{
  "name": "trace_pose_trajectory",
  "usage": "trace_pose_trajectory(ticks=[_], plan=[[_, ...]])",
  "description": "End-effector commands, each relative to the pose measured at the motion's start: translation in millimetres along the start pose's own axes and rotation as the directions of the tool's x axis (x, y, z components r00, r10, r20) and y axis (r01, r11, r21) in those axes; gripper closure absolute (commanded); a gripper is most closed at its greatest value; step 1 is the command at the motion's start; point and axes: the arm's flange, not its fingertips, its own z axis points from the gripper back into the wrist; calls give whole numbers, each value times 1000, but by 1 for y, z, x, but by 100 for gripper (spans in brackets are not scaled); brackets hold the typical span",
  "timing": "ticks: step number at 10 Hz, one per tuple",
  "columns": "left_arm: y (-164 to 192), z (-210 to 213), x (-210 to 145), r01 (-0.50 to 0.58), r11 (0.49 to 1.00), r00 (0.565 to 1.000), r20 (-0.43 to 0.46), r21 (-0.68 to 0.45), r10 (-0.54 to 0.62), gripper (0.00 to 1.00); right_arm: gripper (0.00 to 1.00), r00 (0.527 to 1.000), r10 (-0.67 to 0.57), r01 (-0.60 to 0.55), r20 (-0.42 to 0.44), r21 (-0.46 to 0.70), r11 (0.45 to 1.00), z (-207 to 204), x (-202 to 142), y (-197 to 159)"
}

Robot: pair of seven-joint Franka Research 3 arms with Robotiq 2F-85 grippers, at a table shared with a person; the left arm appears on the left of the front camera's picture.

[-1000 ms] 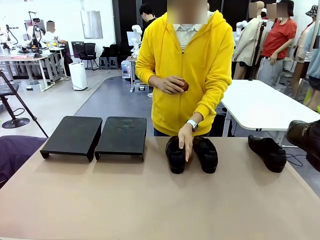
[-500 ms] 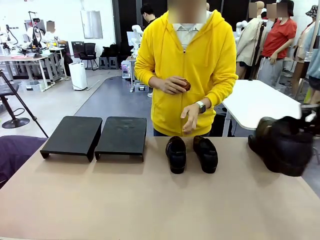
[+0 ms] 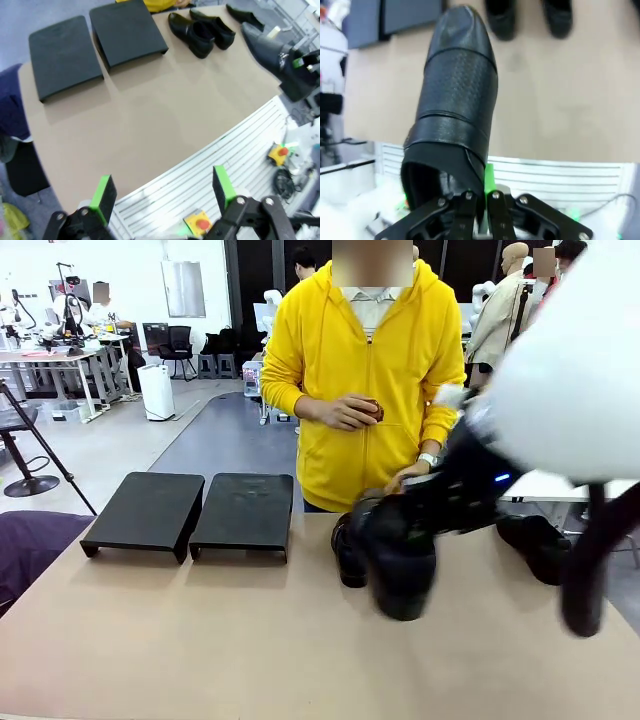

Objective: Organize the shoes by placing them on the stand.
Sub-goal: Pick up one Shoe and place it in the middle of the table.

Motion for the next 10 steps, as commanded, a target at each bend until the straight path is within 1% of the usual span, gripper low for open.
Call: trace_pose_trajectory(ticks=[1, 2, 3, 4, 5, 6, 7, 8, 9, 10], plan=[[1, 1, 0, 7, 1000, 1000, 1, -11, -7, 0, 100, 999, -28, 30, -35, 66, 997, -54, 15, 38], [1, 1, 0, 7, 1000, 1000, 1, -11, -7, 0, 100, 997, -36, 40, -64, 63, 997, -94, 13, 58], [1, 1, 0, 7, 1000, 1000, 1, -11, -7, 0, 100, 997, -49, 52, -56, 67, 996, -126, 13, 70], [1, 1, 0, 7, 1000, 1000, 1, -11, -7, 0, 100, 998, -61, 62, -15, 50, 997, -160, 13, 78], [1, 1, 0, 7, 1000, 1000, 1, -11, -7, 0, 100, 997, -65, 66, -38, 35, 997, -186, 14, 82], [1, 1, 0, 7, 1000, 1000, 1, -11, -7, 0, 100, 995, -91, 92, -41, 22, 996, -208, 16, 84], [1, 1, 0, 7, 1000, 1000, 1, -11, -7, 0, 100, 993, -102, 104, -62, 31, 994, -223, 16, 85], [1, 1, 0, 7, 1000, 1000, 1, -11, -7, 0, 100, 991, -118, 118, -66, 10, 993, -235, 17, 82], [1, 1, 0, 7, 1000, 1000, 1, -11, -7, 0, 100, 991, -128, 128, -28, -13, 992, -245, 17, 79], [1, 1, 0, 7, 1000, 1000, 1, -11, -7, 0, 100, 989, -149, 149, -7, -4, 989, -254, 18, 74]])
